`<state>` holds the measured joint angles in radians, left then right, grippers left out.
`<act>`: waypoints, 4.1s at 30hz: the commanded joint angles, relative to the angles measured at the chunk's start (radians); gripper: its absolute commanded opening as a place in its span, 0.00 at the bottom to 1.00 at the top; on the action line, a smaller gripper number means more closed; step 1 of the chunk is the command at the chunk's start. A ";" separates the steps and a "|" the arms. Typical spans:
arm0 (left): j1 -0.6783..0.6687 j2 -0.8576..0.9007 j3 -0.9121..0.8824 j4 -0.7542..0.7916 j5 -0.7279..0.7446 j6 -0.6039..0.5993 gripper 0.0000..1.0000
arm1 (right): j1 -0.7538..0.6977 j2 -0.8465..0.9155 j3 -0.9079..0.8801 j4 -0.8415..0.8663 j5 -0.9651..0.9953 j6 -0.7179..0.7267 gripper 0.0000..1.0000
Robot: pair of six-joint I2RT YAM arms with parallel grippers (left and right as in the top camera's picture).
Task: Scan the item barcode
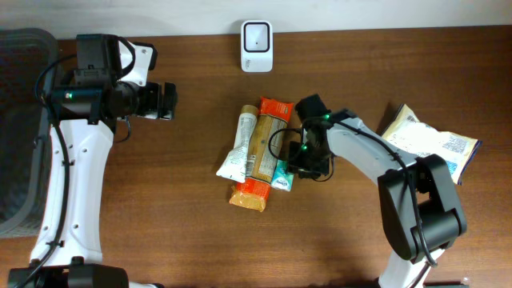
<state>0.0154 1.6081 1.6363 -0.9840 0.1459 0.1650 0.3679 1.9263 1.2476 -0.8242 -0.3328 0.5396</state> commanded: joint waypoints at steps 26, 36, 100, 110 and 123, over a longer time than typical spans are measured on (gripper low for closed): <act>0.005 -0.008 0.012 0.002 0.003 0.013 0.99 | 0.052 0.037 0.221 -0.521 0.985 -0.090 0.04; 0.005 -0.008 0.012 0.002 0.003 0.013 0.99 | 0.166 0.166 0.222 -0.412 0.793 -0.246 0.05; 0.005 -0.008 0.012 0.002 0.003 0.013 0.99 | -0.246 0.016 -0.034 -0.240 -0.130 -0.797 0.24; 0.005 -0.008 0.012 0.002 0.003 0.013 0.99 | -0.246 0.010 -0.038 -0.191 -0.170 -0.742 0.04; 0.005 -0.008 0.012 0.002 0.003 0.013 0.99 | 0.049 -0.087 0.210 -0.404 0.787 -0.251 0.04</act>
<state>0.0154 1.6081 1.6363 -0.9836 0.1455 0.1650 0.3401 1.7866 1.4551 -1.2236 0.1844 0.1806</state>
